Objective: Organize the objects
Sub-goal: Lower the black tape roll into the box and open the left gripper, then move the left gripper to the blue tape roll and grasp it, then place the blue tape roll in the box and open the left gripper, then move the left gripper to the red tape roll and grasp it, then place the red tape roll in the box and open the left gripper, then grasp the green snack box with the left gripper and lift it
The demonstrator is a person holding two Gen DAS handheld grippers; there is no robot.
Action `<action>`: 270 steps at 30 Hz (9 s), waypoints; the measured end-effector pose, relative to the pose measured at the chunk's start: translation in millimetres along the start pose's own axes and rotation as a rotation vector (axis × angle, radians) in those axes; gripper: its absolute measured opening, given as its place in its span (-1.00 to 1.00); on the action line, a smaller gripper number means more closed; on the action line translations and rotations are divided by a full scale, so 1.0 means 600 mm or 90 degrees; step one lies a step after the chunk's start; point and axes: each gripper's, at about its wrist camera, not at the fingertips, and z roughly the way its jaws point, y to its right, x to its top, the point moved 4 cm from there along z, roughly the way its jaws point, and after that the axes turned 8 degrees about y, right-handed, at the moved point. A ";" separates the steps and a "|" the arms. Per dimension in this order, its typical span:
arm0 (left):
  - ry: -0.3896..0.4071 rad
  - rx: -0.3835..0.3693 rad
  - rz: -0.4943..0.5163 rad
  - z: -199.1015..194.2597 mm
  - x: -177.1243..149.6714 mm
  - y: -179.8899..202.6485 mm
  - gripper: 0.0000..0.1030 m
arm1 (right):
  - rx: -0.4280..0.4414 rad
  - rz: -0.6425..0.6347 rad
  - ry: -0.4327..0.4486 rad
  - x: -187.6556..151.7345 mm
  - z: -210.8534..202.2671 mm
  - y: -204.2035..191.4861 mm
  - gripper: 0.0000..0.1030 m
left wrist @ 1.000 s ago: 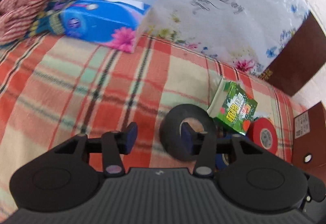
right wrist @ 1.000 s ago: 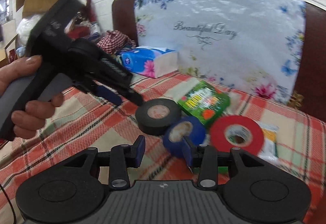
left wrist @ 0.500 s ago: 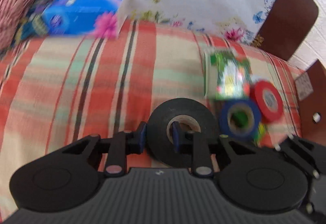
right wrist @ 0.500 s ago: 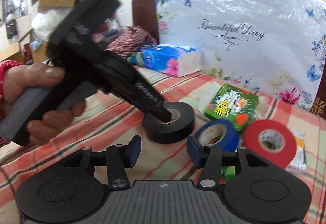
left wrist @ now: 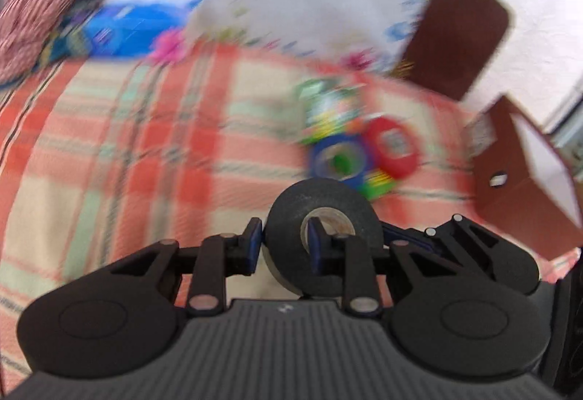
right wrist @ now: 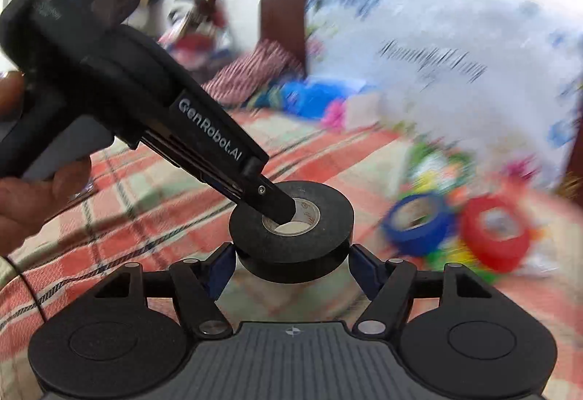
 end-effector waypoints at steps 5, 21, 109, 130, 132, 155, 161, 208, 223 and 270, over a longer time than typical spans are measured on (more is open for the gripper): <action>0.023 -0.074 0.084 0.010 0.037 0.165 -0.45 | -0.115 0.013 0.035 0.014 -0.103 0.101 0.31; -0.007 -0.204 0.213 0.162 0.046 0.526 -0.44 | -0.284 0.201 -0.020 -0.044 -0.278 0.419 0.31; 0.036 -0.013 -0.011 0.087 0.032 0.042 -0.64 | -0.086 -0.085 0.005 0.042 0.062 0.090 -0.19; 0.047 -0.187 0.205 0.119 0.046 0.499 -0.60 | -0.366 0.021 0.060 0.010 -0.263 0.346 -0.19; 0.030 -0.178 0.211 0.141 0.037 0.521 -0.49 | -0.369 0.062 0.046 -0.005 -0.275 0.372 -0.19; 0.090 0.076 0.110 0.038 0.028 0.144 -0.21 | -0.199 0.117 0.032 0.020 -0.109 0.253 -0.05; 0.053 0.108 0.037 0.047 0.001 0.033 -0.21 | -0.165 0.109 -0.009 0.007 -0.014 0.207 -0.06; -0.074 -0.026 0.156 0.091 -0.147 0.272 -0.48 | -0.130 0.107 -0.087 -0.145 -0.138 0.147 0.35; 0.072 -0.145 0.249 0.030 0.009 0.482 -0.47 | -0.283 0.055 0.069 -0.018 -0.286 0.301 0.35; 0.025 0.117 -0.066 0.035 -0.067 -0.031 -0.21 | -0.135 0.127 -0.080 -0.041 0.105 0.200 0.15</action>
